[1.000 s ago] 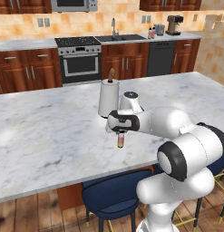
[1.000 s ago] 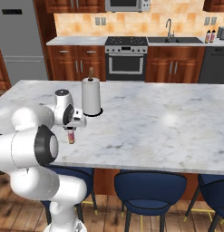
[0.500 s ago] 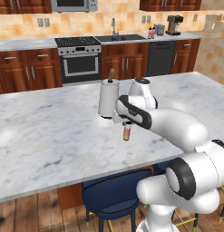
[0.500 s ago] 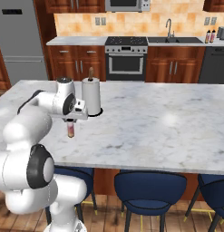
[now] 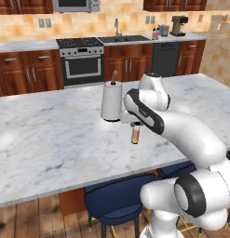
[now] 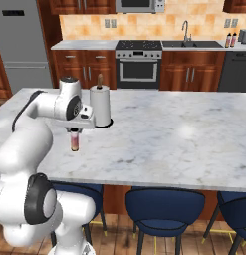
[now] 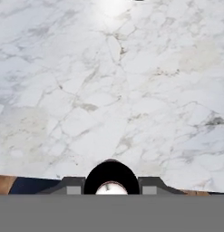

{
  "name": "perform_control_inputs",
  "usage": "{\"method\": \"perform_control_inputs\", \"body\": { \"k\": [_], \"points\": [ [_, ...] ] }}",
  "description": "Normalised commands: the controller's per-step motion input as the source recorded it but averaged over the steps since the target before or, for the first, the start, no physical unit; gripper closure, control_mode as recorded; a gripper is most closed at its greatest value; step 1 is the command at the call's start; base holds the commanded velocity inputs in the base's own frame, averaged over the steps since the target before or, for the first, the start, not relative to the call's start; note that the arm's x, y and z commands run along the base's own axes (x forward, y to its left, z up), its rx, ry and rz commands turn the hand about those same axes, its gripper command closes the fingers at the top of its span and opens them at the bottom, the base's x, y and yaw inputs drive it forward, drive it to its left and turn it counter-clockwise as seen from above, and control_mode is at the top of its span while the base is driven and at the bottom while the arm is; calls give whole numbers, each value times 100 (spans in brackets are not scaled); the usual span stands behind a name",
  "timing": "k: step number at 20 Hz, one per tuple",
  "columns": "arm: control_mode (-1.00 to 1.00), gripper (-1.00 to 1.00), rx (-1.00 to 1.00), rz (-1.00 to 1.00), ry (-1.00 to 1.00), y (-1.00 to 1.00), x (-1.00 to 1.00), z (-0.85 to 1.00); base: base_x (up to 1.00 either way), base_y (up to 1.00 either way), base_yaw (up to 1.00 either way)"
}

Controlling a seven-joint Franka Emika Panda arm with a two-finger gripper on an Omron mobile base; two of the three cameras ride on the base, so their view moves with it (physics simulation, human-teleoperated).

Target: Place the large bottle from the dining counter next to the other large bottle outside the sink, and place the small bottle from the dining counter next to the other small bottle inside the sink.

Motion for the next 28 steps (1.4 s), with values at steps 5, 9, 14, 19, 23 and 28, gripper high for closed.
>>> {"method": "perform_control_inputs", "body": {
  "k": [5,9,14,19,23,28],
  "points": [
    [-100,100,0,0,0,-11,-67,0,0,0,0],
    [-100,100,0,0,0,-16,-69,1,0,0,0],
    [-100,100,0,2,-4,-6,-43,30,0,0,0],
    [-100,100,0,3,-3,-1,-48,24,0,0,0],
    [-100,100,0,4,-5,0,-48,20,0,0,0],
    [-100,100,0,2,-2,0,-45,15,0,0,0]
  ]
}}
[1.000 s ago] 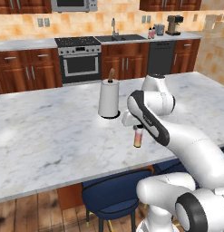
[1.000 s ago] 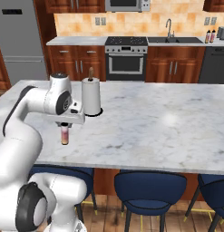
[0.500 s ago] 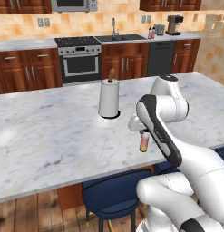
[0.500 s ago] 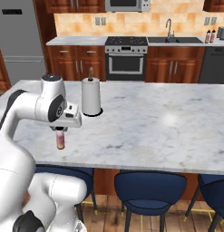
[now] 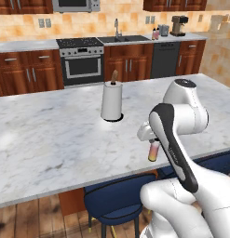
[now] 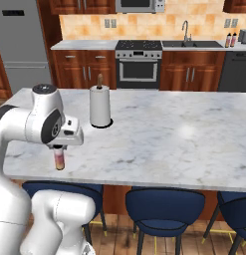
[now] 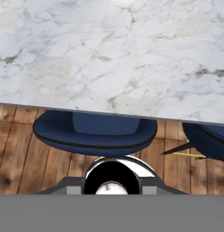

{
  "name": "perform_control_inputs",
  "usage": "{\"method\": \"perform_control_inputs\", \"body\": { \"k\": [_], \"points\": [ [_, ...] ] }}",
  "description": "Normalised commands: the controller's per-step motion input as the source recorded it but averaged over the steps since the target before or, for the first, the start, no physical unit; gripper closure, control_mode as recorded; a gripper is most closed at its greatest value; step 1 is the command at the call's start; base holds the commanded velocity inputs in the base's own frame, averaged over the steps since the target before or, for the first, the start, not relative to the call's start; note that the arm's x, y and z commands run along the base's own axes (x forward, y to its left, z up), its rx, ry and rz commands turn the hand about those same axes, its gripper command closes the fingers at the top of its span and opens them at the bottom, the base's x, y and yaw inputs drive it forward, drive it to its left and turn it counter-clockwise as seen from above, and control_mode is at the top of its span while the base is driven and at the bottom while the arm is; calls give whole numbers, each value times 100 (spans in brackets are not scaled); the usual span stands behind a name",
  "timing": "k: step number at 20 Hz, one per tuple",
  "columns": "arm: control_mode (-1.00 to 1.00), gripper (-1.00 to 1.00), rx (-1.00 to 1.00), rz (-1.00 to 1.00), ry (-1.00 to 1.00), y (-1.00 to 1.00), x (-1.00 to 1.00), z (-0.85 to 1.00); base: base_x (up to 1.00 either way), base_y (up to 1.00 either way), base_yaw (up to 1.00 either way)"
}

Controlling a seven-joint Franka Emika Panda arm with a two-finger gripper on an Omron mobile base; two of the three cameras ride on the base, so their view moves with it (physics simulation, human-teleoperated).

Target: Place the large bottle from the dining counter next to the other large bottle outside the sink, and place the small bottle from the dining counter next to the other small bottle inside the sink.

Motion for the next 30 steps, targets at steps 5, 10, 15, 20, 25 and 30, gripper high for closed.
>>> {"method": "perform_control_inputs", "body": {
  "k": [5,10,15,20,25,30],
  "points": [
    [-100,100,0,0,-4,0,-29,11,0,0,0],
    [-100,100,0,0,0,0,0,15,0,0,0],
    [-100,100,0,0,0,0,0,5,0,0,0],
    [-100,100,0,0,0,0,0,0,0,0,0],
    [-100,100,0,0,0,0,0,0,0,0,0],
    [100,100,0,0,0,0,0,0,-30,11,0]
  ]
}}
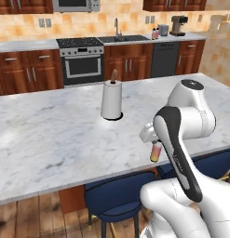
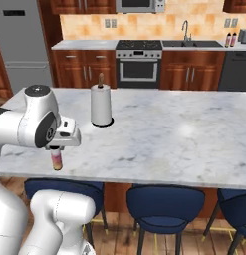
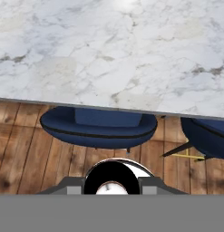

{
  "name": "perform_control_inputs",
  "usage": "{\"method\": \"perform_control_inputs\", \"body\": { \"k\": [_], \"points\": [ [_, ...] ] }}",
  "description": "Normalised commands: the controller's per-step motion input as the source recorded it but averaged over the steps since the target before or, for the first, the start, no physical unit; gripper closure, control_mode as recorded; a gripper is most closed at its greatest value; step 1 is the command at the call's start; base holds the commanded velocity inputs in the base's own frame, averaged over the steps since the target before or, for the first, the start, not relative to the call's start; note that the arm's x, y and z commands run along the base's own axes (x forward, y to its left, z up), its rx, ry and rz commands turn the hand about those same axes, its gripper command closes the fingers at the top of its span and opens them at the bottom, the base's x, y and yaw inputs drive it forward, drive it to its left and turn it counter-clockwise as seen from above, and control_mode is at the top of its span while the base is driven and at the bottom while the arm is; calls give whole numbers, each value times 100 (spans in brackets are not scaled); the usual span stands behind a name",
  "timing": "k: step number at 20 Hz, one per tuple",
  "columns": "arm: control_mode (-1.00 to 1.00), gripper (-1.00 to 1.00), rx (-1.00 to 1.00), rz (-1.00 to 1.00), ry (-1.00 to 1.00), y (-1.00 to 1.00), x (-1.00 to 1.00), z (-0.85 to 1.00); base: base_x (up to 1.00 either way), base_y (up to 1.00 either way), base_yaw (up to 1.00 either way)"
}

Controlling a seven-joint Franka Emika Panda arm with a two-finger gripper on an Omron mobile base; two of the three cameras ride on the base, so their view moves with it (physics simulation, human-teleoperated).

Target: Place the large bottle from the dining counter next to the other large bottle outside the sink, and place the small bottle from the dining counter next to the other small bottle inside the sink.

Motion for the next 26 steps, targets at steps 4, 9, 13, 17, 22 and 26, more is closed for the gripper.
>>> {"method": "perform_control_inputs", "body": {
  "k": [4,9,13,17,22,26],
  "points": [
    [100,100,0,0,0,0,0,0,-68,86,0],
    [100,100,0,0,0,0,0,0,-45,100,-5],
    [100,100,0,0,0,0,0,0,-16,100,-5],
    [100,100,0,0,0,0,0,0,0,100,-5],
    [100,100,0,0,0,0,0,0,0,100,-4],
    [100,100,0,0,0,0,0,0,14,100,-5]
  ]
}}
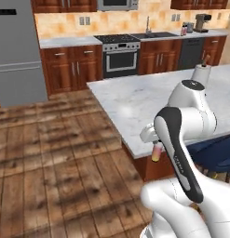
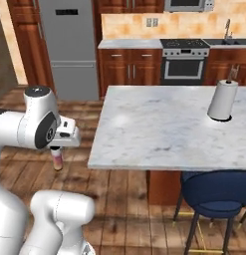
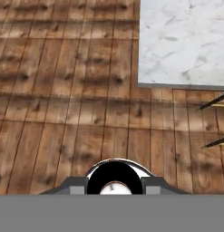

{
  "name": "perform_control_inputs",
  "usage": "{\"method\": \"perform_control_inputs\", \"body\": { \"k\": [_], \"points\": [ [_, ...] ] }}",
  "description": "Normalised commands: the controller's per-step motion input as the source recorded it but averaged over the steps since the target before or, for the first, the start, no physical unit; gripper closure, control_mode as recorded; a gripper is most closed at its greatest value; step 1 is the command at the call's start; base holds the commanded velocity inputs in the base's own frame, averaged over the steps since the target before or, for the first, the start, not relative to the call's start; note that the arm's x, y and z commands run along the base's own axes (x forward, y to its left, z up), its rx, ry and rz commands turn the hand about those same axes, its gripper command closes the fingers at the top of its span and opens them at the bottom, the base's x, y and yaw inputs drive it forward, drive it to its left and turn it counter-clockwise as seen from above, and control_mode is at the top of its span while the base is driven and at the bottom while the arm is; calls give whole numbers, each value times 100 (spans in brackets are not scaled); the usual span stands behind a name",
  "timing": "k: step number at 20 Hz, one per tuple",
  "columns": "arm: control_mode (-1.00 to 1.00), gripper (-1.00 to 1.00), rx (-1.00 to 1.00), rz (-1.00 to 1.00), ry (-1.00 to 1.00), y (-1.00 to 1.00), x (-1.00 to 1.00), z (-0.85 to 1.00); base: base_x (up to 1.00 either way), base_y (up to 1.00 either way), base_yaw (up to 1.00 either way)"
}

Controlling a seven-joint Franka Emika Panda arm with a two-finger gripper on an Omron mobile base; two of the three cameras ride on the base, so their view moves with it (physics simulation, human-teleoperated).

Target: Place the large bottle from the dining counter next to the other large bottle outside the sink, and place the small bottle from the dining counter next to the other small bottle inside the sink.

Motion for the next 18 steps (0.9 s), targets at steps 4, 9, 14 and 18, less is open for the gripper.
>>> {"method": "perform_control_inputs", "body": {
  "k": [4,9,14,18],
  "points": [
    [100,100,0,0,0,0,0,0,39,100,-6],
    [100,100,0,0,0,0,0,0,90,100,-8],
    [100,100,0,0,0,0,0,0,100,100,-12],
    [100,100,0,0,0,0,0,0,100,95,-10]
  ]
}}
